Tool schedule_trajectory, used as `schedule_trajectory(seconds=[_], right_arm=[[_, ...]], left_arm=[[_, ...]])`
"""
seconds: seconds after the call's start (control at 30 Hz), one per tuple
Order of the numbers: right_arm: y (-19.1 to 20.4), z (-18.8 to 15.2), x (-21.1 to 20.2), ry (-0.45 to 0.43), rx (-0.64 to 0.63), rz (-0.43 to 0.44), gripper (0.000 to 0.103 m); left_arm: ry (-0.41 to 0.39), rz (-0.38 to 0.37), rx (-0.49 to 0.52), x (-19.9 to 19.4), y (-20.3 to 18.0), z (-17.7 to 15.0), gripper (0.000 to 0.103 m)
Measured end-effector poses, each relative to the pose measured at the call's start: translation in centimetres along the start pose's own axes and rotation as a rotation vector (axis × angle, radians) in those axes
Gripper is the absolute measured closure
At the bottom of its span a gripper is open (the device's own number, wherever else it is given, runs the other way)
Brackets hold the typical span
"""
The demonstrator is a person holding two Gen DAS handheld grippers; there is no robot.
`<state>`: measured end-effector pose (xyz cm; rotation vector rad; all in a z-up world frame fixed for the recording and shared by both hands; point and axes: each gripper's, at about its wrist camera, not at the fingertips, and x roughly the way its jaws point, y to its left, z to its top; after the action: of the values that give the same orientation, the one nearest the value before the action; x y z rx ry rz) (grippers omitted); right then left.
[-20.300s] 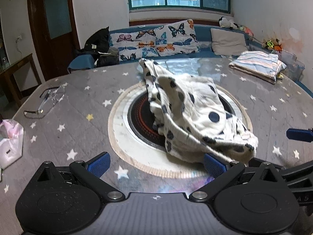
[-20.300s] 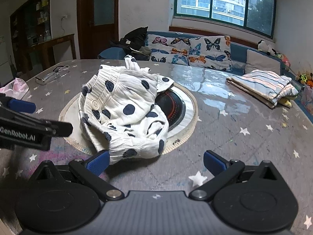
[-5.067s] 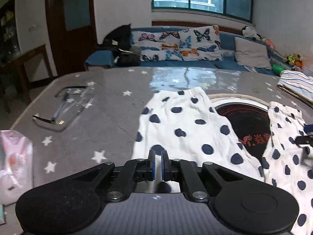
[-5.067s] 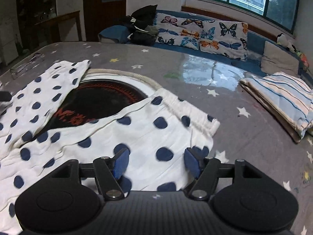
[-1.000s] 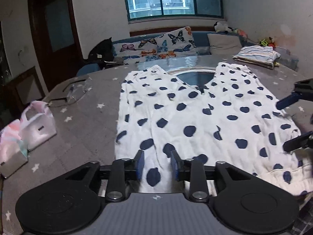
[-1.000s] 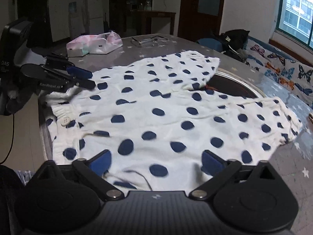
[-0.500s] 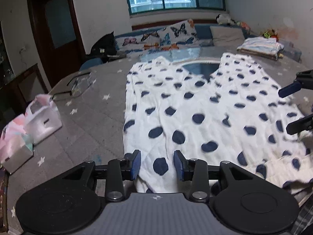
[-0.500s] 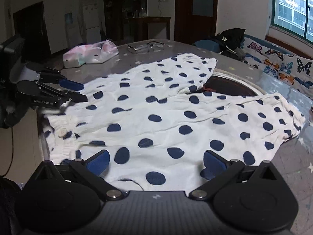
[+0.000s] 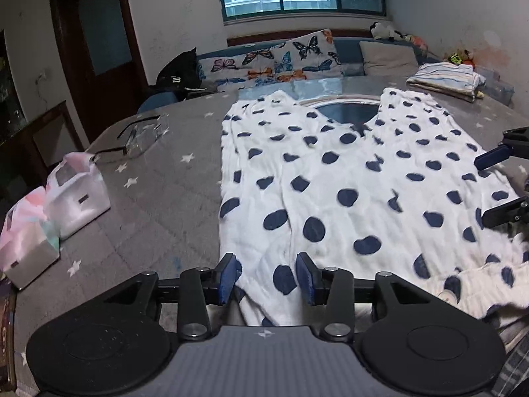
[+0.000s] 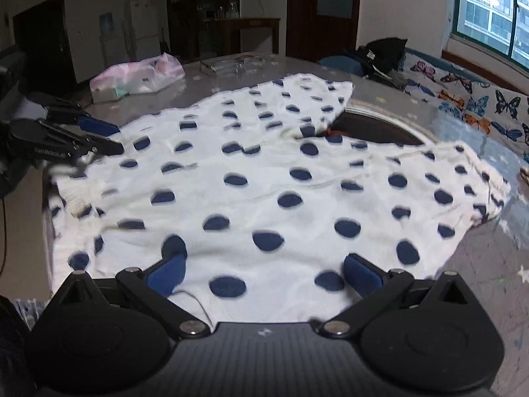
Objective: Fold clothes
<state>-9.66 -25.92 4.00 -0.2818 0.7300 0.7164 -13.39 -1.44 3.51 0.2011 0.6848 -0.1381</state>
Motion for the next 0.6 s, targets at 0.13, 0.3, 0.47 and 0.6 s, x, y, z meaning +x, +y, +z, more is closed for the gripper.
schedule_trajectory(seconds=[0.13, 0.3, 0.47, 0.6], right_arm=[[-0.2, -0.5, -0.2, -0.030, -0.006, 0.011, 0.000], [-0.2, -0.6, -0.1, -0.048, -0.011, 0.013, 0.000], [-0.2, -0.6, -0.1, -0.054, -0.008, 0.016, 0.000], [-0.2, -0.7, -0.1, -0.058, -0.009, 0.014, 0.000]], left_arm=[[0.010, 0.000, -0.025, -0.3, 0.4, 0.2, 0.058], [0.018, 0.005, -0.057, -0.5, 0.5, 0.4, 0.058], [0.029, 0.003, -0.132, -1.1, 1.2, 0.6, 0.058], [0.034, 0.008, -0.156, -1.4, 1.3, 0.5, 0.058]])
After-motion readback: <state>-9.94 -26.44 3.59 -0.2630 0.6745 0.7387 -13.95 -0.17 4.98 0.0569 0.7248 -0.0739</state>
